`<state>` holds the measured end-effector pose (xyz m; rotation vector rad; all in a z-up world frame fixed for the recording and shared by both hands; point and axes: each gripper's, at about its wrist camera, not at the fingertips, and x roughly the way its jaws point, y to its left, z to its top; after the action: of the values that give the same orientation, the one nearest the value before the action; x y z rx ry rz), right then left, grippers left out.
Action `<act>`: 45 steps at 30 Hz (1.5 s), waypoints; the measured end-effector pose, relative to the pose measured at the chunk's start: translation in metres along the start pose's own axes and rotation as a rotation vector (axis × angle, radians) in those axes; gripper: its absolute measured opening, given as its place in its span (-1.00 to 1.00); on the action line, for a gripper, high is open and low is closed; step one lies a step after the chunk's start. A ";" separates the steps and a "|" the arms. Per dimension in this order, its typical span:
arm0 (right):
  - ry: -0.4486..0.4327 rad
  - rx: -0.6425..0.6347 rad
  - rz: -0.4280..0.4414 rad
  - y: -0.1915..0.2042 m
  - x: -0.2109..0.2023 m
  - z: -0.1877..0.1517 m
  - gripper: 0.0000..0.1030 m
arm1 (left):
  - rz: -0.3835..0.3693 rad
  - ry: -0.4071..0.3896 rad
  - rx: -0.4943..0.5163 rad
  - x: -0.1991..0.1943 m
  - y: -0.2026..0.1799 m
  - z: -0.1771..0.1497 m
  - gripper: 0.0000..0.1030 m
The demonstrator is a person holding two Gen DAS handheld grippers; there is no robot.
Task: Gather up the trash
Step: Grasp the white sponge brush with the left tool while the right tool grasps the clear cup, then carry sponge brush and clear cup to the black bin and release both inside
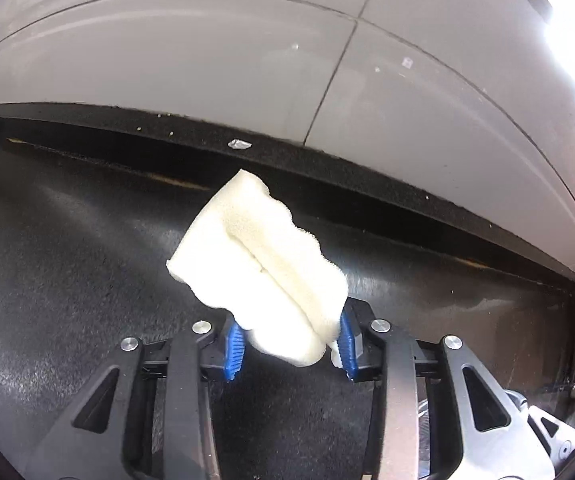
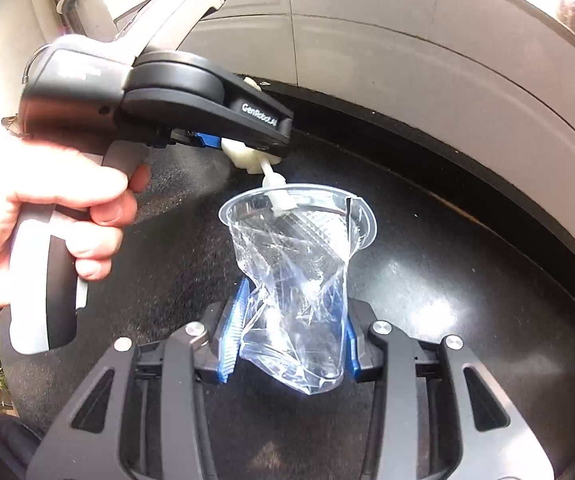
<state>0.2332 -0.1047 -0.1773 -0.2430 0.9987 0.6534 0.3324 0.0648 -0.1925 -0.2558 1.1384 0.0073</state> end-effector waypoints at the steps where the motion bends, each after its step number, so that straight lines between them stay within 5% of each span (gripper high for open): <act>1: -0.003 0.002 -0.006 0.000 -0.008 -0.004 -0.21 | 0.005 -0.002 0.009 -0.006 -0.001 -0.005 -0.33; 13: -0.070 0.053 -0.069 0.017 -0.088 -0.042 -0.21 | 0.039 -0.050 0.097 -0.108 -0.006 -0.115 -0.33; 23: -0.097 0.076 -0.088 0.031 -0.127 -0.093 -0.21 | 0.057 -0.037 0.159 -0.149 -0.006 -0.219 -0.33; 35: -0.124 0.049 -0.079 0.047 -0.158 -0.115 -0.20 | 0.076 -0.093 0.160 -0.189 -0.023 -0.248 -0.33; 45: -0.127 -0.126 0.064 0.127 -0.142 -0.074 -0.20 | 0.209 -0.190 0.011 -0.244 0.061 -0.273 -0.33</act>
<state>0.0518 -0.0963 -0.0851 -0.2778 0.8474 0.7825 -0.0237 0.0984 -0.0924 -0.1226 0.9713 0.2061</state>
